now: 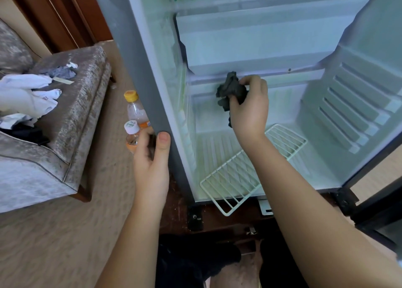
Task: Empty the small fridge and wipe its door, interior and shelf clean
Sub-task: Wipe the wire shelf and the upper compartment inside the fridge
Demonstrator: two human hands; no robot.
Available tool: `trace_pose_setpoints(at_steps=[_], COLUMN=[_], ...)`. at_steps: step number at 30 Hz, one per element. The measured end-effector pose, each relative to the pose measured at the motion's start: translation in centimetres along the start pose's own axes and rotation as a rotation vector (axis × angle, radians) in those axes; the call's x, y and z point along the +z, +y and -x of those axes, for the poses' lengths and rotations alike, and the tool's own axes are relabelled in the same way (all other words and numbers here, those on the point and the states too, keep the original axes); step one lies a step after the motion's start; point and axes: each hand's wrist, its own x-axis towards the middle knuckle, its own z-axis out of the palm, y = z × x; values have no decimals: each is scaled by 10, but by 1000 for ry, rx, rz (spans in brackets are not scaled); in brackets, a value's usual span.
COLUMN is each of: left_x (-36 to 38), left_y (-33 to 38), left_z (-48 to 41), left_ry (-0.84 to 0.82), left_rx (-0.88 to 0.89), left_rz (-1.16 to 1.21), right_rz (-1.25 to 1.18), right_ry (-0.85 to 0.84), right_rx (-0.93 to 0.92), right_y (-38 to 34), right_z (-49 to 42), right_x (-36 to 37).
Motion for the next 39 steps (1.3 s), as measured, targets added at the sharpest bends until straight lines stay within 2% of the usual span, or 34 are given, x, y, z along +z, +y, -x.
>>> trace_pose_setpoints(at_steps=[6,9,11,14,16,20,22,26,31,35,39], left_x=[-5,-6,-6,-8,-10,-11,-11,-10,-8,-5,-7], left_y=[-3,-5,-4,-3,-3,1,1,0,1,5,3], left_z=[-2,-3,-5,-7,-7,-4,-3,-2,-3,-2,-4], left_ry=[-15,-25,-48,-79,-87,-101,-91,-76,-48,-61,-61], left_rx=[2,1,37,62,60,22,7,-9,-14,-10,-8], left_rz=[-42,-33,-24,-22,-13,4,9,0,-14,10,26], right_rz=[297,406,479,722,898,1078,1060,782,534,530,598], right_ry=[34,76,46,-79,-222,-495,-611,-735,-815,-791,-648], right_rx=[-278,-365,-412,-418,-385,-344,-314,-101,-223,-339,-312], right_y=[-12,-12,-10,-18,-32,-60,-61,-59,-47,-42,-21], right_z=[-9,-15,-15,-11,-13,-25,-30,-42,-46,-36,-12], right_x=[31,48,53,52,48,46,48,46,28,1,-21])
